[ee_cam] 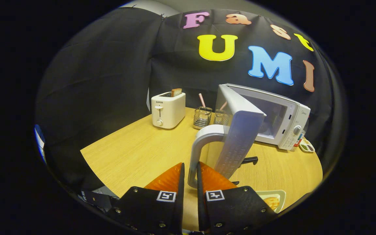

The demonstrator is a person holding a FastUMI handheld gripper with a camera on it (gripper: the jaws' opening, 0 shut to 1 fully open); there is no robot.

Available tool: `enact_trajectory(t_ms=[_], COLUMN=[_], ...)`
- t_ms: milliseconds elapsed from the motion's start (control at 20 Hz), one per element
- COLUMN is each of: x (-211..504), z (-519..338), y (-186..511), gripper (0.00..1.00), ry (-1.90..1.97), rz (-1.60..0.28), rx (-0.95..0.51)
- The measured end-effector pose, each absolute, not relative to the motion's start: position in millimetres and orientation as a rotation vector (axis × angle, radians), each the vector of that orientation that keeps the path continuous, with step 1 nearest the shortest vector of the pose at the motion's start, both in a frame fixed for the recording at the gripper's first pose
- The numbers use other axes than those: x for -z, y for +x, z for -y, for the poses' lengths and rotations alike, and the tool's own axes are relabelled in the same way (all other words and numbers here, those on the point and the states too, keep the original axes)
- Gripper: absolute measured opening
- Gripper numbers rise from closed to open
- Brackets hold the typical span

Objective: Open the microwave, put the food inside, and close the microwave door.

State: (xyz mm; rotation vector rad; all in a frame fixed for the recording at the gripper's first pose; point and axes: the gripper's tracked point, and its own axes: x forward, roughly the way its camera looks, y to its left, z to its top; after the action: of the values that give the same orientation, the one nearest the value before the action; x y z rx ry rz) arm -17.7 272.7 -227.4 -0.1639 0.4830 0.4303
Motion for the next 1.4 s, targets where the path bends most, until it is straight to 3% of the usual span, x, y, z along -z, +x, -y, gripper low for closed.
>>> enact_trajectory(t_ms=[400,700,800,900,1400], x=[182,125,112,101,125], z=[-313,-290,-275,-249,-143], y=[-39,-46,-42,-33,5], gripper=[0.19,0.23,0.75,0.94,0.96], ry=[-0.054,0.009,0.009,0.005,0.006], rz=[-0.401,-0.288,-0.255,-0.217,-0.279], rx=[-0.657,-0.663,-0.644,-0.585,-0.320])
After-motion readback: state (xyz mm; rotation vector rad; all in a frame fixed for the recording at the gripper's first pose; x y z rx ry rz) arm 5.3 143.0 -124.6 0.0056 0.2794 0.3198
